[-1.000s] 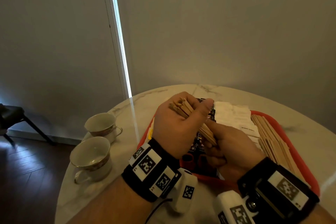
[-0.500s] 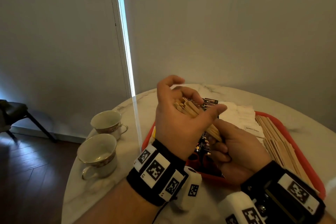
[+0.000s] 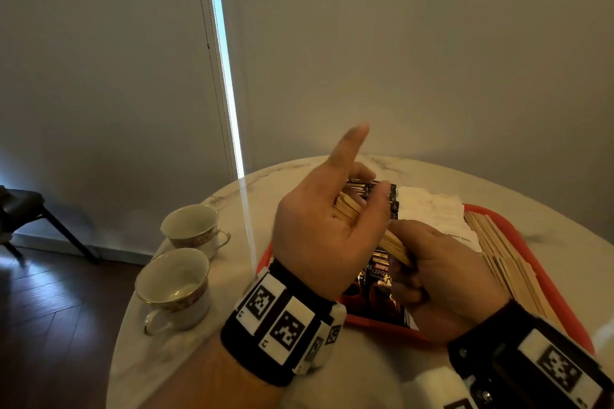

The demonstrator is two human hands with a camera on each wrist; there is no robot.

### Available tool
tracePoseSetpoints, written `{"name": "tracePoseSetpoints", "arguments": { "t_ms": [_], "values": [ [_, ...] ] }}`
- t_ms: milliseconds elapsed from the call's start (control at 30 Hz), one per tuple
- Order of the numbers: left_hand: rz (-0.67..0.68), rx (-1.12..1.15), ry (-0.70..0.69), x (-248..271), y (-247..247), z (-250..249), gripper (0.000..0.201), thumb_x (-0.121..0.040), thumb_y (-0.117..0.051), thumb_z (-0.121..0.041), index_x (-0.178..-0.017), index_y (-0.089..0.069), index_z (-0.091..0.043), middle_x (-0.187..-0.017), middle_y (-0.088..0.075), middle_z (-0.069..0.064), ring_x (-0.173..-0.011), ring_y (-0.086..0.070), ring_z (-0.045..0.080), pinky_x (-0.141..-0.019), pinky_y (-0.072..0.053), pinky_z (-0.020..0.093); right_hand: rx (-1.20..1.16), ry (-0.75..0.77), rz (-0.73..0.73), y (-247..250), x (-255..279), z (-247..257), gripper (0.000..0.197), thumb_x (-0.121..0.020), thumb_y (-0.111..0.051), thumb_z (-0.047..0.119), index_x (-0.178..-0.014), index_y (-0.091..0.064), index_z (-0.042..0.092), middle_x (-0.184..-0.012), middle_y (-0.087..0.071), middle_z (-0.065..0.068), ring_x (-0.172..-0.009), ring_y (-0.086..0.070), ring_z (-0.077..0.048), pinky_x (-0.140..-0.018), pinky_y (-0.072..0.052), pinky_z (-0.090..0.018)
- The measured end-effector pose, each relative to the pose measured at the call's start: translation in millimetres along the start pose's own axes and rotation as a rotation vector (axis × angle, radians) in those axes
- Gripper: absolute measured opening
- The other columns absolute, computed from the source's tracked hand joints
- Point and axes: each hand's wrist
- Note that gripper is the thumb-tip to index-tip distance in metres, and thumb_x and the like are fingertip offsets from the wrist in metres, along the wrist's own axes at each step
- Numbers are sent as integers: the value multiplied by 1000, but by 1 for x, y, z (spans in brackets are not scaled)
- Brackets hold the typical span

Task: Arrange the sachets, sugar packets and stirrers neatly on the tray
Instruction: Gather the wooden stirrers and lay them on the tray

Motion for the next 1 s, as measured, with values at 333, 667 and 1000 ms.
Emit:
{"name": "tracePoseSetpoints", "arguments": {
  "t_ms": [333, 667, 1000],
  "values": [
    [63, 44, -24, 3, -2, 0, 18, -94, -75, -21, -81, -77, -9, -71, -67, -10, -62, -61, 3, -59, -49, 23, -234, -99, 43, 7, 1, 3, 45, -68, -78, 33, -105, -65, 9, -65, -47, -2, -42, -30, -8, -36, -33, -19],
    [92, 6, -36, 0, 0, 3, 30, -93, -75, -31, -114, -74, -9, -118, -71, 2, -107, -68, 15, -83, -57, 40, -108, -34, 146, 7, -1, 1, 31, -68, -78, 45, -72, -64, 17, -51, -33, -5, -36, -26, -10, -35, -23, -16],
    [182, 203, 200, 0, -3, -6, 16, -96, -72, -25, -107, -78, -15, -83, -78, -8, -76, -74, 6, -69, -55, 20, -40, 42, 134, 19, -4, 3, 29, -90, -69, 38, -83, -60, 12, -53, -37, -4, -41, -26, -12, -40, -21, -21]
  ]
}}
Point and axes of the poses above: each hand's wrist, its own x-axis away from the middle knuckle, its own y-axis out of the back of the hand, z = x × y
